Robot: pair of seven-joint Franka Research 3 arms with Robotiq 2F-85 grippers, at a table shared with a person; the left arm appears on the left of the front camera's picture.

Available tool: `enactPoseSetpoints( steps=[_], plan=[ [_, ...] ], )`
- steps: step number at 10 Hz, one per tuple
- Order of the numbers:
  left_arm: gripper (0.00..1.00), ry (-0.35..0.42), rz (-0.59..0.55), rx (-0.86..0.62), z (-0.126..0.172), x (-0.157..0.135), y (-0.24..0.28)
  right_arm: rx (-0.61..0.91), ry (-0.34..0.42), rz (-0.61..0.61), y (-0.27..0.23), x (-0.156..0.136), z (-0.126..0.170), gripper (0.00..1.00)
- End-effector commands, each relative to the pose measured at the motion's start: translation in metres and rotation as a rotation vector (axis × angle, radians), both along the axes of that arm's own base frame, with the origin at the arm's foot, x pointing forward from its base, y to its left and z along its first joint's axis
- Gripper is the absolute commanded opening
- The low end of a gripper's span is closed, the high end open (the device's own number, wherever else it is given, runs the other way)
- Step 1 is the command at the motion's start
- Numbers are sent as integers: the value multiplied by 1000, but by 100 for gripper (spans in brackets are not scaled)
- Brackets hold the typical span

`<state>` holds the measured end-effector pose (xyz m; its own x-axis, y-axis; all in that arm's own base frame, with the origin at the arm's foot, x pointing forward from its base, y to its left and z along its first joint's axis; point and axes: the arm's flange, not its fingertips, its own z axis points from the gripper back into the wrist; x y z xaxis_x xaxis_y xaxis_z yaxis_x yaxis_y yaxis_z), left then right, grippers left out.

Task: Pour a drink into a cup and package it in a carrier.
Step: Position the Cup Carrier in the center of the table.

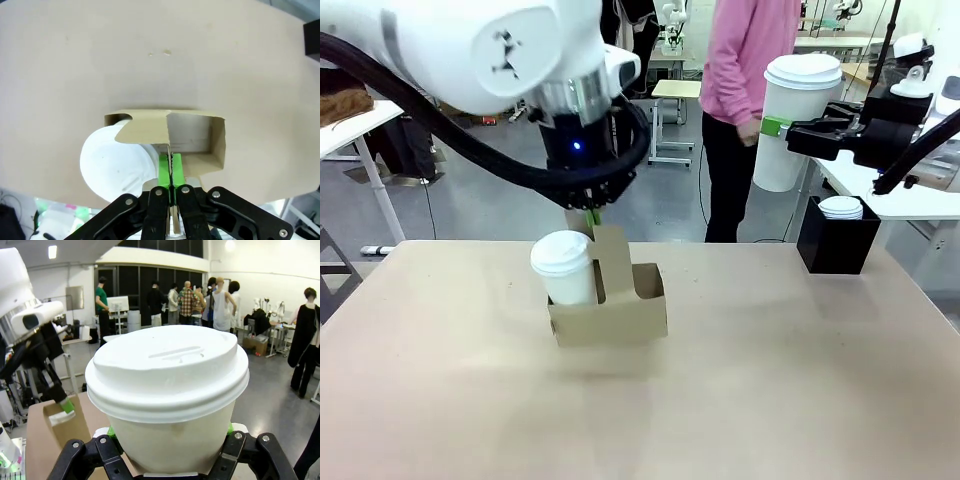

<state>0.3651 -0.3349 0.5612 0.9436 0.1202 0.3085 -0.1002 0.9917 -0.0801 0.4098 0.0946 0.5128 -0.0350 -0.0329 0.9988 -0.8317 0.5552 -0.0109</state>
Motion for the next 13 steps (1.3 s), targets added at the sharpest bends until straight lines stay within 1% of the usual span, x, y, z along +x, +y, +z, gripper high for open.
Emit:
enactPoseSetpoints(
  steps=[1,5,9,10,11,12,13],
  plan=[
    [2,-10,8,36,-15,2,-12,14,0,3,2,1,3,80],
    [2,24,-27,87,-49,0,-39,14,0,3,2,1,3,80],
    [2,53,-40,93,-72,-7,-51,14,0,3,2,1,3,80],
    [2,58,-33,76,-75,-9,-52,14,0,3,2,1,3,80],
    [2,96,-47,96,-78,-11,-49,14,0,3,2,1,3,80],
    [2,76,-64,84,-68,-9,-50,14,0,3,2,1,3,80],
    [2,76,-64,84,-68,-9,-50,14,0,3,2,1,3,80]
  ],
)
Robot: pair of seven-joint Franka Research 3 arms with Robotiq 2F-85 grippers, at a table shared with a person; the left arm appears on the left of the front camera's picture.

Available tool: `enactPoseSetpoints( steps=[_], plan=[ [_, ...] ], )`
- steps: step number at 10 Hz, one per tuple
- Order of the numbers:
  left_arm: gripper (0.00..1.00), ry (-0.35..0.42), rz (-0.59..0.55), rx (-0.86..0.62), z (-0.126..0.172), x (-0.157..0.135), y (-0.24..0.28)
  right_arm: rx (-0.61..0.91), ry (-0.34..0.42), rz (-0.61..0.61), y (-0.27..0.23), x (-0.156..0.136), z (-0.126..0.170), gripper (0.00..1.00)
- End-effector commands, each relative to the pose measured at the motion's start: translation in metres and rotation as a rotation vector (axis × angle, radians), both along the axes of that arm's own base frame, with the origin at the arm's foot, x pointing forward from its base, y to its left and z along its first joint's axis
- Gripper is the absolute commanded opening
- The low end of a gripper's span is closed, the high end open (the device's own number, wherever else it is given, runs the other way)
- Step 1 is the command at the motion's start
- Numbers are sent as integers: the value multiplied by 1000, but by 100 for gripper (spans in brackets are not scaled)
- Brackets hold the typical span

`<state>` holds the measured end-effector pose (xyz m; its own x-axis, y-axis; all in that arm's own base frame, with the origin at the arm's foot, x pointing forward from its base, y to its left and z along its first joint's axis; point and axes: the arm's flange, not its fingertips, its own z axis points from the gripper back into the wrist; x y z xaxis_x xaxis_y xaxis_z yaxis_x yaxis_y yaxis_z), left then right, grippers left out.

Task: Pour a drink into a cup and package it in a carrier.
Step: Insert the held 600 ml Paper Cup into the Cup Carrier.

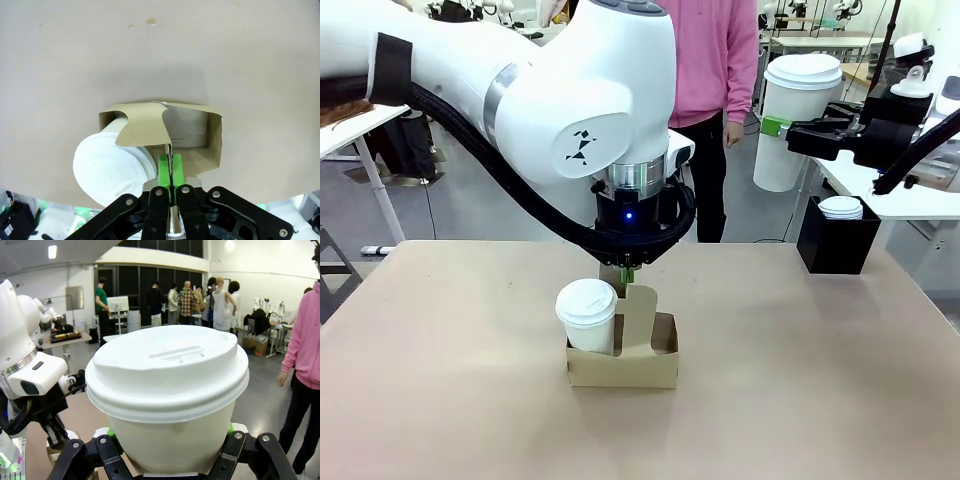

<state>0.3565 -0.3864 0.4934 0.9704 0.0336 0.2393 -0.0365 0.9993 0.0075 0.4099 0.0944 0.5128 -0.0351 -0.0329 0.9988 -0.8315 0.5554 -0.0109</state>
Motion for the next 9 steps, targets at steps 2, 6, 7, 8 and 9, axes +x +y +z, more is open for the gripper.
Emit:
enactPoseSetpoints(
  steps=[2,6,7,8,9],
  plan=[
    [2,-3,2,2,0,0,1,14,0,3,2,1,3,80],
    [100,5,-59,-27,18,-11,18,0,0,0,0,0,0,80],
    [100,9,-89,-32,26,-16,25,6,40,111,2,14,-6,80],
    [100,18,-142,-10,36,-21,34,17,80,197,5,26,-13,80],
    [96,44,-213,-5,48,-26,47,10,110,314,13,30,-23,80]
  ],
)
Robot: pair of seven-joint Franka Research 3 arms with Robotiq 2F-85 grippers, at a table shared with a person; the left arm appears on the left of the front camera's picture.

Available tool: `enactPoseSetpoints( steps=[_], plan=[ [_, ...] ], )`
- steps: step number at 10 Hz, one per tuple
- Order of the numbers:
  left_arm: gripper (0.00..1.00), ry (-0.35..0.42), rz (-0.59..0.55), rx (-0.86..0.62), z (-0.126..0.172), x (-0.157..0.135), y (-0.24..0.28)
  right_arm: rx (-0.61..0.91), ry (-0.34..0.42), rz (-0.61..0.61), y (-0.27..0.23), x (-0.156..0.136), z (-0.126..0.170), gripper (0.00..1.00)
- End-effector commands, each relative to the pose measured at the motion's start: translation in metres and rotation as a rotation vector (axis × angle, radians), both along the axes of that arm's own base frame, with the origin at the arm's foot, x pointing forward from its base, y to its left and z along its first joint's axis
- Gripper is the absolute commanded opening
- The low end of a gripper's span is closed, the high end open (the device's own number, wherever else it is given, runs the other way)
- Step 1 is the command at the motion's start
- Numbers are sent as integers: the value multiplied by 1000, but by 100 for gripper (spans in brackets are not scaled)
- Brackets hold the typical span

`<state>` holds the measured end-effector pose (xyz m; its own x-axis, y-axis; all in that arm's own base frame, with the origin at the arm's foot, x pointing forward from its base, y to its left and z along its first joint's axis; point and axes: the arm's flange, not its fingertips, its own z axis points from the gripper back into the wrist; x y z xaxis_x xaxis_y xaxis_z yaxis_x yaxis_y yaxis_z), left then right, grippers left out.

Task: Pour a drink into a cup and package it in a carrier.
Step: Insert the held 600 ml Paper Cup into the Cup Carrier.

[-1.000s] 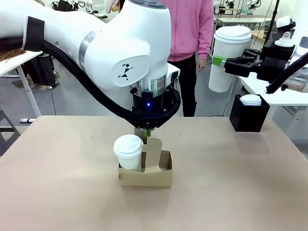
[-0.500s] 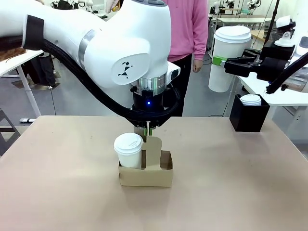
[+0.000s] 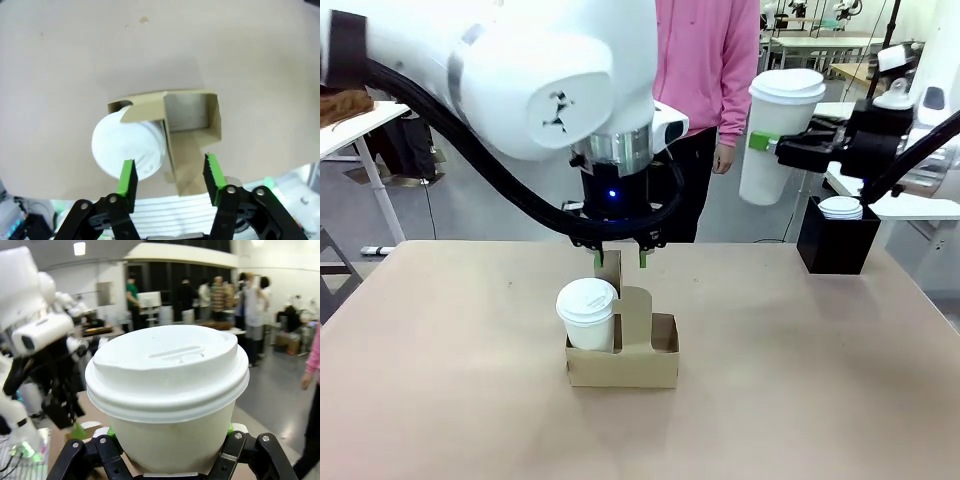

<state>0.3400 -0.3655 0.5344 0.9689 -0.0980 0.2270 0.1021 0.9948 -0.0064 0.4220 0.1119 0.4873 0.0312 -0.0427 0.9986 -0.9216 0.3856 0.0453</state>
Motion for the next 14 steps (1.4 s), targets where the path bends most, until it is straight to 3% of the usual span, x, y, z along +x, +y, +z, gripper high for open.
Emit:
enactPoseSetpoints(
  steps=[1,4,5,6,7,8,10,13,14],
  plan=[
    [100,59,-188,22,19,-12,44,-10,69,246,5,23,-11,80],
    [100,37,-498,-31,48,-19,118,-58,87,485,30,29,-51,80],
    [100,2,-599,-70,49,-20,148,-76,101,530,36,28,-66,80],
    [100,-40,-641,-75,47,-21,167,-62,105,500,39,27,-72,80],
    [100,-73,-563,-102,46,-16,177,-54,117,471,39,19,-65,80],
    [100,-13,-563,-28,59,-12,143,-54,117,471,39,19,-65,80],
    [100,-13,-563,-28,59,-12,143,-54,117,471,39,19,-65,80],
    [100,-73,-630,-121,33,-2,193,4,112,579,65,32,-89,80],
    [100,-109,-717,-170,23,-1,204,28,102,600,81,31,-98,80]
  ],
)
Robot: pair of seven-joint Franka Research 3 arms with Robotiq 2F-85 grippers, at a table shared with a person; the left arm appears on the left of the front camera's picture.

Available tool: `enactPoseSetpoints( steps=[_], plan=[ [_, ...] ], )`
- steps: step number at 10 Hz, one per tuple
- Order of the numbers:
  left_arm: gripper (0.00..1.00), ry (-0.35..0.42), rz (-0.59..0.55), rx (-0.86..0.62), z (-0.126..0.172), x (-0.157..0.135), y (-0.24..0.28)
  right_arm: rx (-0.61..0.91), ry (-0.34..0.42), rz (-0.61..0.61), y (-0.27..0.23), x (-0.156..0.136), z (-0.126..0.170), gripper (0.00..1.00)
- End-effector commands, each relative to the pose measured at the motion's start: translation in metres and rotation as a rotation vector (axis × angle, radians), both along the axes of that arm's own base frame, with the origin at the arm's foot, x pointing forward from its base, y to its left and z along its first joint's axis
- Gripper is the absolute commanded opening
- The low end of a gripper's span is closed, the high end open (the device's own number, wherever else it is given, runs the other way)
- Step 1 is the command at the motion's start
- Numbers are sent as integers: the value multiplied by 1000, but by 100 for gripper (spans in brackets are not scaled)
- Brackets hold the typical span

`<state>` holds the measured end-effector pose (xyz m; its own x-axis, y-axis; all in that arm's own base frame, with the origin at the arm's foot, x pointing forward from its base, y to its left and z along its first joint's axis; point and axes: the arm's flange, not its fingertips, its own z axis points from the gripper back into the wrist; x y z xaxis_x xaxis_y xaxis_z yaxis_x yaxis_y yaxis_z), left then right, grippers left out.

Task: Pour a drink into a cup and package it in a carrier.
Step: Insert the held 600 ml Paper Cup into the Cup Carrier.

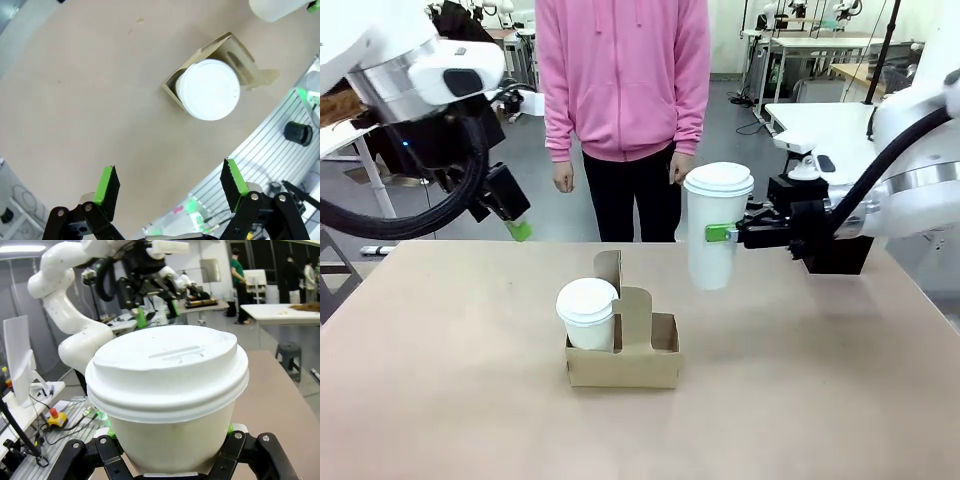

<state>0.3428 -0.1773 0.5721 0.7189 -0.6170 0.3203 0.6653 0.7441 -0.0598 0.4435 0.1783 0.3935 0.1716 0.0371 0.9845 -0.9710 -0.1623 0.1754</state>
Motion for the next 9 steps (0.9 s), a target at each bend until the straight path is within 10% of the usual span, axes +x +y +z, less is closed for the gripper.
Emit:
enactPoseSetpoints(
  steps=[1,4,9],
  plan=[
    [100,-61,-129,-122,-26,-2,27,79,-14,67,31,7,-14,80],
    [100,-230,-284,-159,-60,8,60,102,-3,100,58,-7,-28,80],
    [100,-213,-374,-285,-90,18,88,111,-45,122,68,-9,-59,80]
  ],
)
